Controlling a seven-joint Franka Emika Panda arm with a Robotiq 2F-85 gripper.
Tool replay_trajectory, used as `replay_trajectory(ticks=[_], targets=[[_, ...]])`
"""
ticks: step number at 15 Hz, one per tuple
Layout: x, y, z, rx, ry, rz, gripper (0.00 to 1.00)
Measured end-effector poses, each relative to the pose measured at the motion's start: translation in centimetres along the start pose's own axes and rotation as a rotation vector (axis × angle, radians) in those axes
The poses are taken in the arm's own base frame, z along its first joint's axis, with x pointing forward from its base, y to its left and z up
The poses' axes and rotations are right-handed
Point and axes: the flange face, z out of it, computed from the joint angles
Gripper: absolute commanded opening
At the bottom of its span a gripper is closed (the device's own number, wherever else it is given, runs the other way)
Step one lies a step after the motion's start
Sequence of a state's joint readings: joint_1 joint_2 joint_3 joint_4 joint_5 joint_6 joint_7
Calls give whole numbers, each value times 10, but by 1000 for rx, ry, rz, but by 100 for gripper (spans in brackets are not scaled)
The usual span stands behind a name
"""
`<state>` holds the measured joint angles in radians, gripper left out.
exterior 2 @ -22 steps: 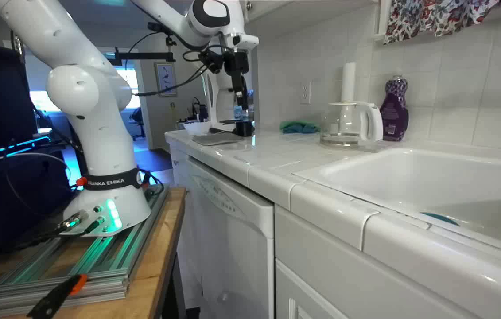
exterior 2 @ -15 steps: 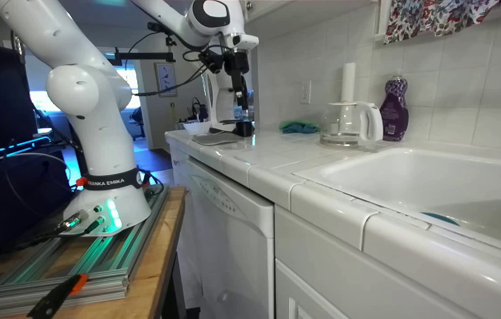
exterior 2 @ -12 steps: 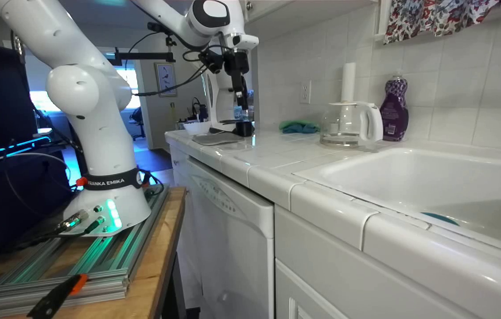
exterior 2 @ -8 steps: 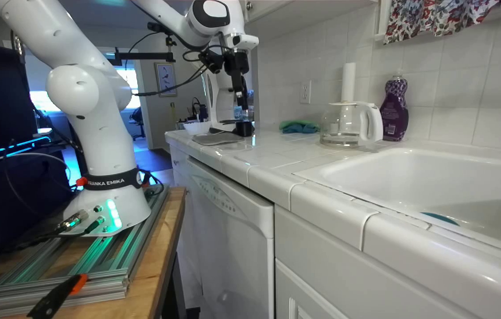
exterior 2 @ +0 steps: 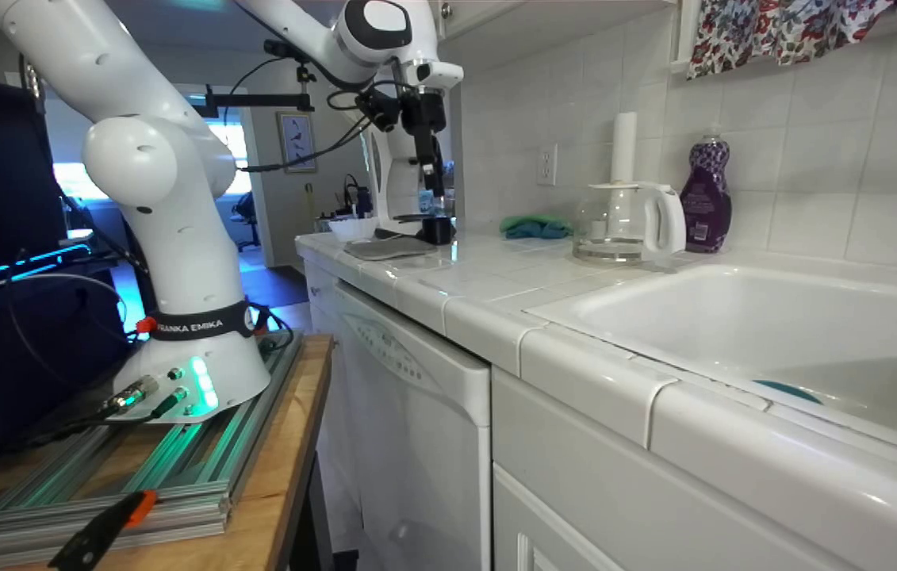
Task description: Use the green towel to wipe the coffee maker.
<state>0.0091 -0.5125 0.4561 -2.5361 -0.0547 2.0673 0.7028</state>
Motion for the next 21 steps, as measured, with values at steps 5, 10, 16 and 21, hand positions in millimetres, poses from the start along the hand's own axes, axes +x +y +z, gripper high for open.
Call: replay_trajectory(ticks=[5, 10, 16, 21], targets=[[0, 0, 0, 0, 0, 0, 100], [0, 0, 0, 0, 0, 0, 100], [0, 0, 0, 0, 0, 0, 100], [5, -1, -4, 10, 46, -12, 100]])
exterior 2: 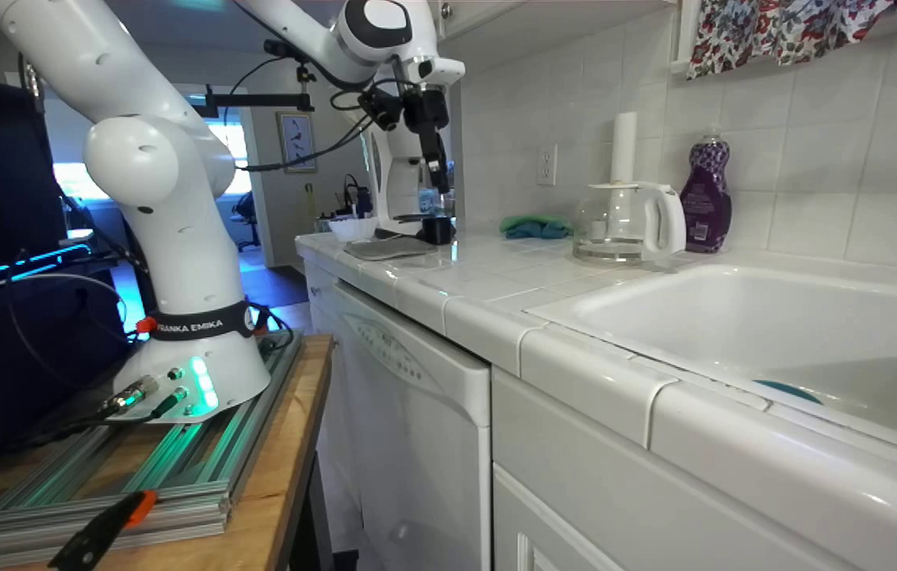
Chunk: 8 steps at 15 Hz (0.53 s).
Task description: Use the green towel to wipe the coffee maker.
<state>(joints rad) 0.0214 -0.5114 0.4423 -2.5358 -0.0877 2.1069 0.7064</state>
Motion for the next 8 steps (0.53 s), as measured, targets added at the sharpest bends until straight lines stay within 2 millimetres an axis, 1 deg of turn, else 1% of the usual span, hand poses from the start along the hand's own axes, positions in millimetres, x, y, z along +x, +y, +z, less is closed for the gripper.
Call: replay_trajectory(ticks=[4, 6, 8], targets=[[18, -9, -9, 36, 148, -55, 100], [28, -20, -10, 88, 196, -96, 100], [36, -35, -5, 128, 205, -190, 100]])
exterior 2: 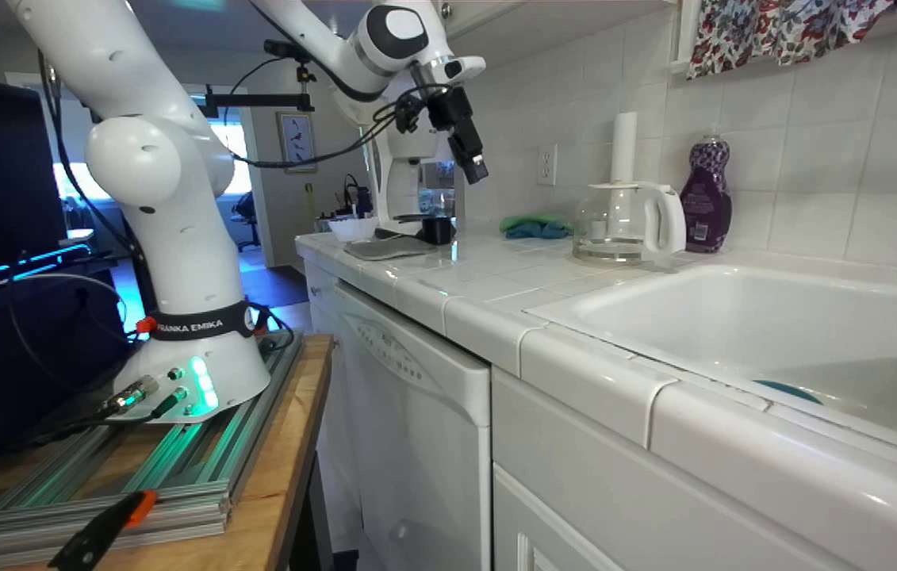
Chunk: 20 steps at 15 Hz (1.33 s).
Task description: Use the green towel to wipe the coffee maker.
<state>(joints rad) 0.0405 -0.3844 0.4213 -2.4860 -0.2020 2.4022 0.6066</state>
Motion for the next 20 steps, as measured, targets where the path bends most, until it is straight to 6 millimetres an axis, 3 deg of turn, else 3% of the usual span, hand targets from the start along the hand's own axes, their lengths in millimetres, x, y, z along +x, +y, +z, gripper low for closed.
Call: replay_trajectory(ticks=[3, 6, 11, 15, 20], targets=[[12, -15, 14, 34, -30, -154, 100], [20, -18, 22, 27, -59, -287, 100], [23, -18, 22, 27, -63, -318, 100], [35, -17, 18, 76, 19, -479, 100], [65, -14, 24, 127, 145, -708, 100]])
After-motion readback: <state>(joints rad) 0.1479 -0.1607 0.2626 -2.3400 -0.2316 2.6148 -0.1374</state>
